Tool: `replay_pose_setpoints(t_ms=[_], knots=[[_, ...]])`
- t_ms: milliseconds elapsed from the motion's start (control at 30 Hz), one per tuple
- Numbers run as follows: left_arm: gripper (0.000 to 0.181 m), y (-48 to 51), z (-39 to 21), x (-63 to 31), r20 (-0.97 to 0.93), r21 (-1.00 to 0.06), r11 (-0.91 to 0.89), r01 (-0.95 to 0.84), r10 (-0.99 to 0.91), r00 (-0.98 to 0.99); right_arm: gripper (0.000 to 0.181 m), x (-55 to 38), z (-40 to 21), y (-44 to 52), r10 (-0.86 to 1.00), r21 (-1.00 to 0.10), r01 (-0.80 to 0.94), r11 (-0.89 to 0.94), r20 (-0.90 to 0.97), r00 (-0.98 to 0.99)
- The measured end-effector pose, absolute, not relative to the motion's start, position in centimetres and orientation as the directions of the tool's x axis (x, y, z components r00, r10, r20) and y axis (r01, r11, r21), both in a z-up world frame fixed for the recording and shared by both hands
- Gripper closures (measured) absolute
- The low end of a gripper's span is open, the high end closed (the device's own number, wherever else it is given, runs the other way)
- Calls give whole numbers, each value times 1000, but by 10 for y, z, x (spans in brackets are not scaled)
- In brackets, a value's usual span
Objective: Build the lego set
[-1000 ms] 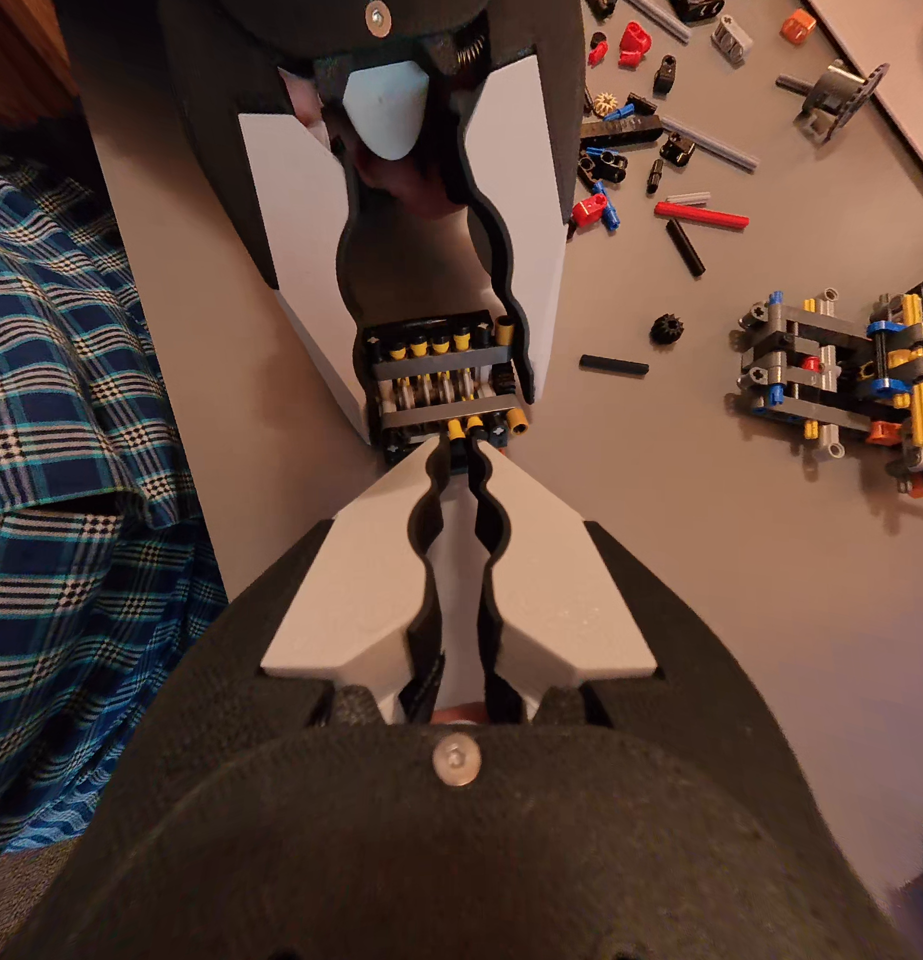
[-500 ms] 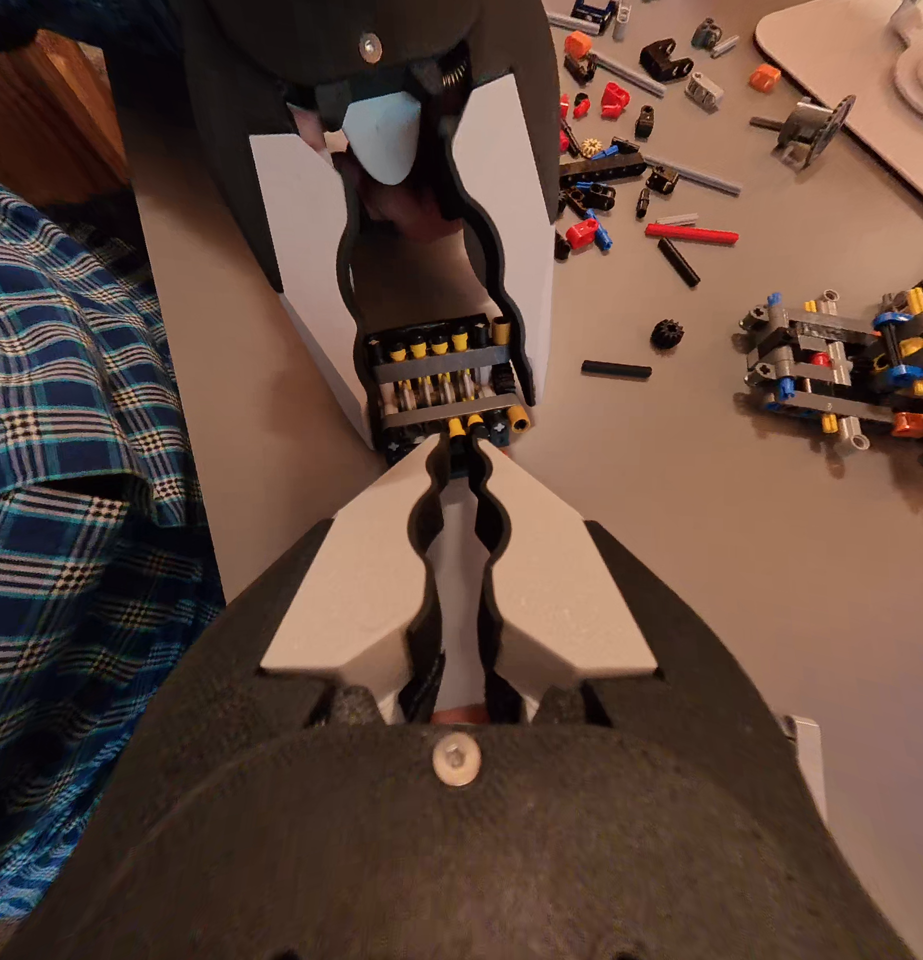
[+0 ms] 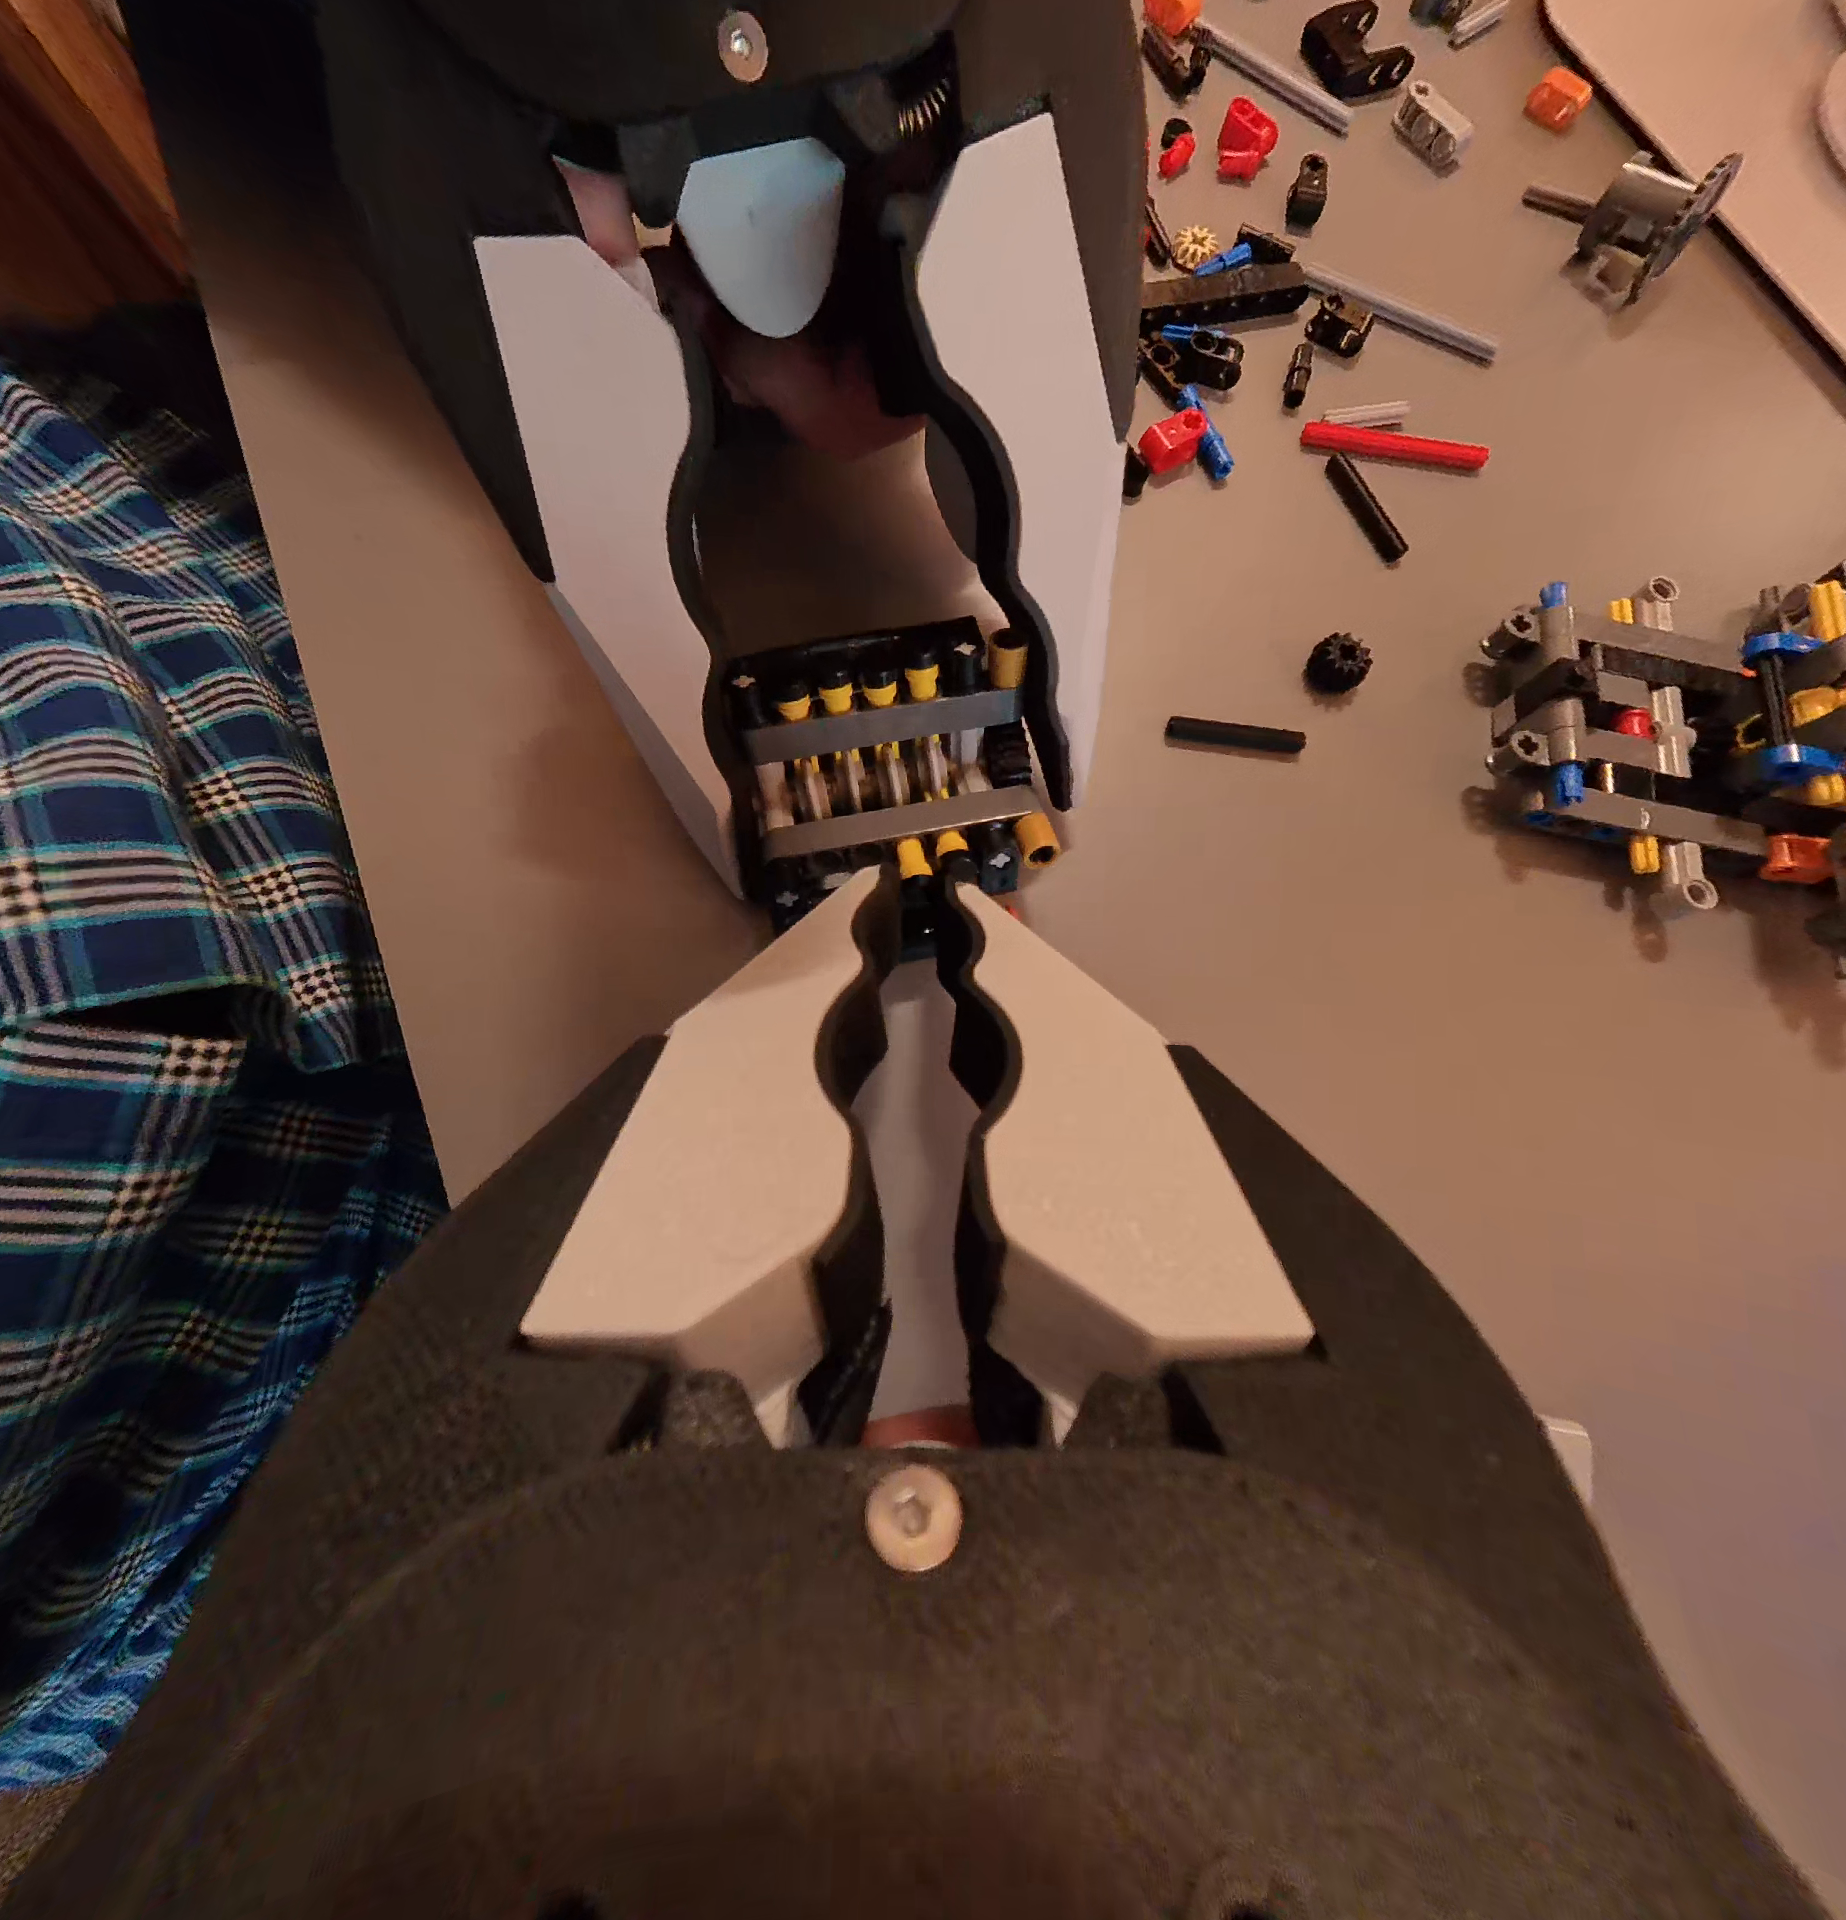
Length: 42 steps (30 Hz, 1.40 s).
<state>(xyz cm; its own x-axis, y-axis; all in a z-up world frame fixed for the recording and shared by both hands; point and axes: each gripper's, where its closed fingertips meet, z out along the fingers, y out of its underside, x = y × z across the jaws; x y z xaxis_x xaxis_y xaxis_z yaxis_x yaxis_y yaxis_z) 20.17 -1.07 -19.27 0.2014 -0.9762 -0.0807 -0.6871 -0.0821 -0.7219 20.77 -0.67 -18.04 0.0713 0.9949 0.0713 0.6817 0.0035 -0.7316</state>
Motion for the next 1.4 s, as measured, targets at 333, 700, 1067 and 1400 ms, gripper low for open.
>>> replay_pose_setpoints(t_ms=[333,700,1067,1400], knots=[[116,-11,-193,201,-77,-722,-88,-686,-976,206,177,207,-180,-6,988,-705,707,55,142,64],[117,-11,-193,201,-73,-722,-91,-686,-976,206,178,206,-180,-6,981,-727,685,58,168,96],[117,-11,-193,201,-81,-722,-87,-686,-974,209,176,207,-177,-6,994,-744,667,21,86,64],[117,-12,-192,201,-67,-722,-96,-685,-976,207,181,213,-174,-7,992,-762,647,10,88,88]])
